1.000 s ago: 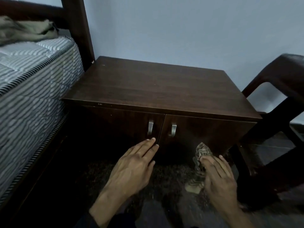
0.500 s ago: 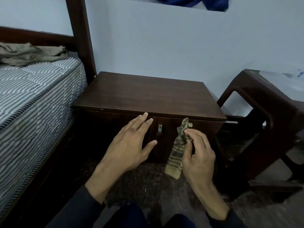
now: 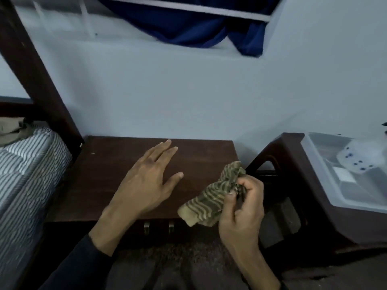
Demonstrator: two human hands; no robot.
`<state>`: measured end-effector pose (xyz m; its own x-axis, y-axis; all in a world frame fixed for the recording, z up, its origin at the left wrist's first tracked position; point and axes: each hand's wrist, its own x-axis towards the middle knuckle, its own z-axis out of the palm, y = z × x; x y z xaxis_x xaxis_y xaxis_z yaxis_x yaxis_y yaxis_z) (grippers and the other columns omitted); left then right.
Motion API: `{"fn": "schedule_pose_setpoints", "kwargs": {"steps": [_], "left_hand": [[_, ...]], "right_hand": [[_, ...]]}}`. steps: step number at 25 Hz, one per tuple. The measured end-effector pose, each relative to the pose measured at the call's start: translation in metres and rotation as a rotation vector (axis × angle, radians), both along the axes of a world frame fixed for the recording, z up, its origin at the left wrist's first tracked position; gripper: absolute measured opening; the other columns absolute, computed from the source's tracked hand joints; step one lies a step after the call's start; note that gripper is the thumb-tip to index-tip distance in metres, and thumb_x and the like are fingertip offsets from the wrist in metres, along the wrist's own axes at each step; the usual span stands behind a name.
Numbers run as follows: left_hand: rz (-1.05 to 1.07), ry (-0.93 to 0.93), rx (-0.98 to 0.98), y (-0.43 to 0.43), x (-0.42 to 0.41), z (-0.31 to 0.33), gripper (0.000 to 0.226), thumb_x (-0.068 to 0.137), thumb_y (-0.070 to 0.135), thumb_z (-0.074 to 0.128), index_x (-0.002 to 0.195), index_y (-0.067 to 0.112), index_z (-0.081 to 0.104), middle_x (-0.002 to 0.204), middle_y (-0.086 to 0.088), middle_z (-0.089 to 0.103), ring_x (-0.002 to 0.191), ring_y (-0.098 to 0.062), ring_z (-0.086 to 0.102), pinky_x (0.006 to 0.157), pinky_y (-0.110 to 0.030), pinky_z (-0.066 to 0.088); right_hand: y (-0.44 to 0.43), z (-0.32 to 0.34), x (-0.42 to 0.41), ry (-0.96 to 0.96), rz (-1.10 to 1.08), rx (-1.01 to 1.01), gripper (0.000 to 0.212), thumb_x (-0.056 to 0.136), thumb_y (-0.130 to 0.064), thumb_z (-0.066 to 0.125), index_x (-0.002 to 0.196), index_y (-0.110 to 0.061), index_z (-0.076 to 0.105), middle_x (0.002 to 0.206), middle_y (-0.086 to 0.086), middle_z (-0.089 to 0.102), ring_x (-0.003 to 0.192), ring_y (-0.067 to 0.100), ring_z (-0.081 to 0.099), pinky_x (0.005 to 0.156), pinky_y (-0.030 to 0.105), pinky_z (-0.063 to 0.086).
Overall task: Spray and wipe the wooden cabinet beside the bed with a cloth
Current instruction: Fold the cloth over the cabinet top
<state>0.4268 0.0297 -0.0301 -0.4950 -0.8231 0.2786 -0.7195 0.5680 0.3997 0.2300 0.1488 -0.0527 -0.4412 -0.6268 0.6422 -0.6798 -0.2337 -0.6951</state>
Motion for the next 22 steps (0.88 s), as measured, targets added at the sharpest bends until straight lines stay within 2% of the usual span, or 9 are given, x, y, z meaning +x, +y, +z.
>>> {"fn": "schedule_pose_setpoints", "kwargs": {"steps": [3,5,7,8,11,14,17,20,22], "left_hand": [[-0.033,-0.004,-0.025,-0.033,-0.032,0.024,0.071,0.093,0.063,0.041,0.153,0.028,0.032,0.164,0.008,0.024,0.15,-0.012,0.022,0.116,-0.037,0.029],[-0.092,-0.022,-0.006,-0.045,-0.061,0.033,0.07,0.094,0.061,0.043,0.154,0.027,0.031,0.165,0.006,0.024,0.151,-0.013,0.022,0.119,-0.04,0.03],[-0.198,-0.017,0.011,-0.048,-0.099,0.039,0.069,0.095,0.06,0.045,0.154,0.028,0.03,0.164,0.006,0.026,0.15,-0.013,0.024,0.119,-0.037,0.027],[-0.252,-0.003,0.016,-0.047,-0.117,0.042,0.068,0.096,0.06,0.045,0.154,0.029,0.03,0.163,0.006,0.029,0.148,-0.012,0.026,0.117,-0.033,0.025],[-0.37,0.056,0.073,-0.039,-0.17,0.046,0.066,0.095,0.06,0.048,0.153,0.032,0.033,0.159,0.01,0.036,0.145,-0.008,0.031,0.115,-0.029,0.026],[-0.484,0.109,0.205,-0.024,-0.226,0.052,0.071,0.087,0.073,0.046,0.149,0.038,0.037,0.153,0.015,0.043,0.14,-0.005,0.038,0.111,-0.027,0.032],[-0.724,0.233,0.476,0.004,-0.293,0.064,0.081,0.078,0.08,0.055,0.146,0.038,0.041,0.142,0.016,0.056,0.128,0.0,0.052,0.105,-0.03,0.046],[-0.88,0.359,0.79,0.036,-0.371,0.073,0.07,0.077,0.056,0.078,0.137,0.033,0.051,0.118,0.014,0.07,0.106,-0.001,0.067,0.092,-0.028,0.055],[-0.852,0.328,0.835,0.039,-0.413,0.074,0.062,0.078,0.038,0.084,0.131,0.028,0.054,0.107,0.008,0.074,0.093,-0.007,0.072,0.081,-0.026,0.058]], "right_hand": [[-0.018,0.021,-0.034,-0.092,-0.028,-0.018,0.019,0.097,-0.02,0.042,0.116,-0.018,0.042,0.131,0.006,0.045,0.118,-0.008,0.047,0.093,0.007,0.037],[-0.028,0.032,-0.054,-0.084,-0.03,-0.003,0.018,0.099,-0.021,0.041,0.117,-0.018,0.04,0.132,-0.003,0.046,0.117,-0.015,0.047,0.089,0.001,0.036],[-0.035,0.042,-0.072,-0.051,-0.061,0.027,0.016,0.101,-0.021,0.043,0.117,-0.02,0.039,0.126,-0.021,0.046,0.109,-0.016,0.051,0.082,0.0,0.038],[-0.038,0.047,-0.079,-0.042,-0.08,0.048,0.016,0.102,-0.021,0.046,0.116,-0.022,0.039,0.12,-0.024,0.046,0.105,-0.014,0.052,0.08,0.0,0.038],[-0.034,0.063,-0.109,-0.032,-0.184,0.12,0.015,0.099,-0.024,0.051,0.112,-0.026,0.042,0.105,-0.02,0.05,0.095,-0.009,0.054,0.075,0.004,0.038],[-0.009,0.083,-0.159,-0.14,-0.394,0.13,0.014,0.097,-0.03,0.058,0.105,-0.027,0.047,0.094,-0.008,0.059,0.079,0.004,0.059,0.067,0.015,0.042],[0.017,0.11,-0.21,-0.234,-0.573,0.04,0.023,0.089,-0.035,0.065,0.103,-0.026,0.05,0.091,-0.014,0.058,0.075,-0.007,0.058,0.062,0.005,0.04],[0.039,0.126,-0.264,-0.451,-0.628,0.009,0.04,0.088,-0.035,0.073,0.121,-0.029,0.051,0.089,-0.013,0.063,0.075,-0.007,0.066,0.061,0.007,0.048],[0.052,0.128,-0.3,-0.563,-0.627,0.087,0.042,0.088,-0.031,0.076,0.126,-0.026,0.058,0.09,-0.012,0.069,0.075,0.001,0.072,0.06,0.014,0.055]]}}
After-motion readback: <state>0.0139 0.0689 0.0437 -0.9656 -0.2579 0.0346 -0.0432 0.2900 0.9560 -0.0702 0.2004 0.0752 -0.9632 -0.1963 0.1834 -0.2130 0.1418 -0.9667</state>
